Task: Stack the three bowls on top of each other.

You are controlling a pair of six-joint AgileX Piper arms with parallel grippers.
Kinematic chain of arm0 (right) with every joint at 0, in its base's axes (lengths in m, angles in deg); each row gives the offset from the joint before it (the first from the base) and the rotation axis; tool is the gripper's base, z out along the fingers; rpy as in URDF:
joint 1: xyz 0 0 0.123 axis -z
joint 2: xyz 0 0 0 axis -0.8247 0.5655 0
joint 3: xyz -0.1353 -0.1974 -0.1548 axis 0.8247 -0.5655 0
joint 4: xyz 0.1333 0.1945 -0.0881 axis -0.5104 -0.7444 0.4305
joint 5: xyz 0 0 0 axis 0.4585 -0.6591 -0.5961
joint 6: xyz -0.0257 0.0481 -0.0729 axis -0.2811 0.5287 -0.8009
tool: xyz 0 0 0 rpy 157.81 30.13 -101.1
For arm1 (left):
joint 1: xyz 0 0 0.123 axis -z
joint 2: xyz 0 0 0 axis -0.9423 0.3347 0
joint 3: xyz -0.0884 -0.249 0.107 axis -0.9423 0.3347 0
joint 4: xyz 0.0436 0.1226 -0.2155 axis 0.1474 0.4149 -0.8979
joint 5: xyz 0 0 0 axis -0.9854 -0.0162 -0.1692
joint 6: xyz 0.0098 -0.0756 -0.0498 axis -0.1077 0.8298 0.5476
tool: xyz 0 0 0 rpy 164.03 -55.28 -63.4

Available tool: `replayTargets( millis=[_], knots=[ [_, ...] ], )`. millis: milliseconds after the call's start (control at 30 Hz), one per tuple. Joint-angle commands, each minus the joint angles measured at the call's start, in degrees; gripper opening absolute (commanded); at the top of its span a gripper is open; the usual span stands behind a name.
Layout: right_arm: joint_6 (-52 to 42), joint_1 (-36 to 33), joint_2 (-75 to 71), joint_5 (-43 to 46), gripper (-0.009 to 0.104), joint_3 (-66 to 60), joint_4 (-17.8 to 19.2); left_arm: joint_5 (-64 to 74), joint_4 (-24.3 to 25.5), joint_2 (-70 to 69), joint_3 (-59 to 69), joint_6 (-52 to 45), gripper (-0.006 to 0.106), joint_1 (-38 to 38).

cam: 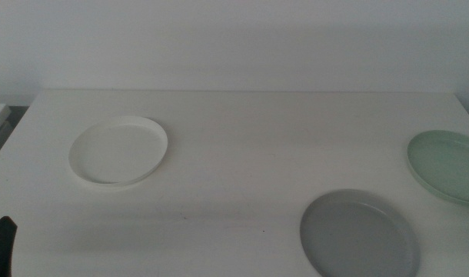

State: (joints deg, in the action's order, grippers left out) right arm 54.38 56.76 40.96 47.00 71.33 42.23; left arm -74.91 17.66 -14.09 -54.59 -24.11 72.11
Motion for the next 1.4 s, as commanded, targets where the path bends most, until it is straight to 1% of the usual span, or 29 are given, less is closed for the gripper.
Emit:
replayTargets(
  millis=[0,33,133,200,300,367,400,533,600,633,767,867,933,967,1200,1367],
  knots=[
    [-0.12,0.45,-0.27,0.49,0.091,-0.14,0.39,-0.54,0.06,-0.16,-0.03,0.46,0.094,0.03],
    [-0.12,0.45,-0.27,0.49,0.091,-0.14,0.39,-0.54,0.06,-0.16,-0.03,0.46,0.094,0.03],
    [2.75,0.45,-0.27,0.49,0.091,-0.14,-1.99,-0.54,0.06,-0.16,-0.03,0.34,0.094,0.03],
    [3.78,0.45,-0.01,0.5,0.091,-0.14,-2.0,-0.54,0.06,-0.16,-0.03,0.34,0.094,0.03],
    [4.29,0.45,6.41,-1.02,0.091,4.27,-2.84,-0.54,0.06,-0.16,-0.03,0.34,0.094,0.03],
    [5.06,0.45,12.68,-4.98,0.091,10.08,-2.88,-0.54,0.06,-0.16,-0.03,0.34,0.094,0.03],
    [5.21,0.45,16.62,-8.32,0.091,13.55,-3.28,-0.54,0.06,-0.16,-0.03,0.34,0.094,0.03],
    [4.0,0.45,32.09,-25.04,0.091,26.96,-7.0,-0.54,0.06,-0.16,-0.03,0.34,0.094,0.03],
    [1.33,0.45,38.67,-30.93,0.091,32.0,-6.9,-0.54,0.06,-0.16,-0.03,0.34,0.094,0.03],
    [0.44,0.45,41.92,-32.21,0.091,34.17,-6.78,-0.54,0.06,-0.16,-0.03,0.34,0.094,0.03],
    [1.78,0.45,51.96,-33.18,0.091,37.91,-10.01,-0.54,0.06,-0.16,-0.03,0.34,0.094,0.03],
    [-1.75,0.45,57.53,-31.27,0.091,38.41,-11.67,-0.54,0.06,-0.16,-0.03,0.34,0.094,0.03],
    [-5.69,0.45,61.39,-30.1,0.091,38.96,-12.98,-0.54,0.06,-0.16,-0.03,0.34,0.094,0.03],
    [-6.03,0.45,63.49,-30.02,0.091,39.72,-13.39,-0.54,0.06,-0.16,-0.03,0.34,0.094,0.03],
    [-6.03,0.45,78.62,-39.69,0.087,48.57,-13.0,-0.54,0.06,-0.16,-0.03,0.34,0.094,0.03],
    [-4.72,-2.49,86.8,-41.47,0.08,52.27,-12.29,-0.54,0.06,-0.16,-0.03,0.34,0.094,0.03]
  ],
)
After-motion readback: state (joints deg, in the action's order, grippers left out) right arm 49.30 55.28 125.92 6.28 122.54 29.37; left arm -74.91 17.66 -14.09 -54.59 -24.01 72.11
